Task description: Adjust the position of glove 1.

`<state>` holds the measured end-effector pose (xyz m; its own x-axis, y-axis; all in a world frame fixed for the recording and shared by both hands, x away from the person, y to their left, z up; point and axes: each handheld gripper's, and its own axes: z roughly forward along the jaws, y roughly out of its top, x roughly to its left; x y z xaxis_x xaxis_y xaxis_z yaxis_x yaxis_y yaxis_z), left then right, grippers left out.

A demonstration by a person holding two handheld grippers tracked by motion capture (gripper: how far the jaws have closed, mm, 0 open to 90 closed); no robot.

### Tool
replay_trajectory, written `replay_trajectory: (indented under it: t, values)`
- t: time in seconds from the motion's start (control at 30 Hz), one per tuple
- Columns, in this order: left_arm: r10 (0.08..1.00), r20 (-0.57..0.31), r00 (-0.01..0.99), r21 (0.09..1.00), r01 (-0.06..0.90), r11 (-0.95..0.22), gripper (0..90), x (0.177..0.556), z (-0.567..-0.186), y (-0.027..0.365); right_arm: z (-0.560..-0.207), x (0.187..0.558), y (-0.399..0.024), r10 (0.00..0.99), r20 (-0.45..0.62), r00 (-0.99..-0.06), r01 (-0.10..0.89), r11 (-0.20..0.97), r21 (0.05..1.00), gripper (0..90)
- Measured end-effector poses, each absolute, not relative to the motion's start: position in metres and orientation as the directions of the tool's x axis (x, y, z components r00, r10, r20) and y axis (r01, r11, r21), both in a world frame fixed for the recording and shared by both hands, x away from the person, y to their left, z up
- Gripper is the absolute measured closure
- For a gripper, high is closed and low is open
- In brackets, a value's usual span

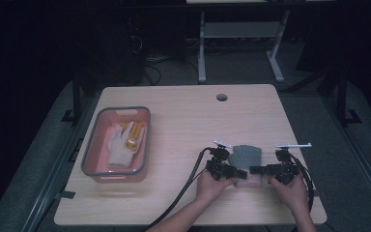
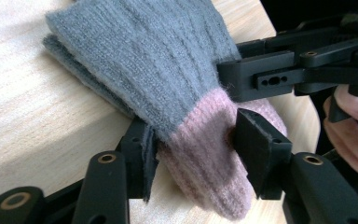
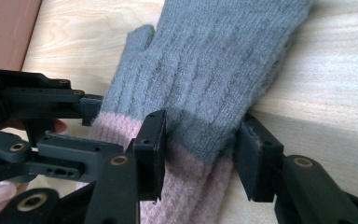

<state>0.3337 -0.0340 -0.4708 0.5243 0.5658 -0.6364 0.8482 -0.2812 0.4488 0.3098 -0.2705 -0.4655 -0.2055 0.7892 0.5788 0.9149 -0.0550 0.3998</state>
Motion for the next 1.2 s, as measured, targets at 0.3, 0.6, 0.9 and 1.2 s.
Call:
replay_trajectory:
  t: [0.3, 0.6, 0.9, 1.2]
  values:
    - [0.525, -0.696, 0.49, 0.424, 0.87, -0.25, 61.5, 0.342, -0.475, -0.029, -0.465, 0.31, -0.27, 0.766, 0.604, -0.219, 0.911, -0.061, 0.408, 70.0]
    - [0.516, -0.685, 0.514, 0.438, 0.857, -0.272, 65.9, 0.343, -0.47, -0.025, -0.46, 0.307, -0.265, 0.774, 0.592, -0.226, 0.904, -0.059, 0.423, 72.0]
    - [0.508, -0.669, 0.542, 0.47, 0.839, -0.276, 67.0, 0.343, -0.457, -0.012, -0.451, 0.305, -0.255, 0.762, 0.598, -0.251, 0.89, -0.061, 0.451, 72.2]
    - [0.492, -0.656, 0.572, 0.5, 0.818, -0.284, 66.9, 0.341, -0.441, 0.004, -0.437, 0.302, -0.241, 0.754, 0.586, -0.296, 0.867, -0.046, 0.497, 72.1]
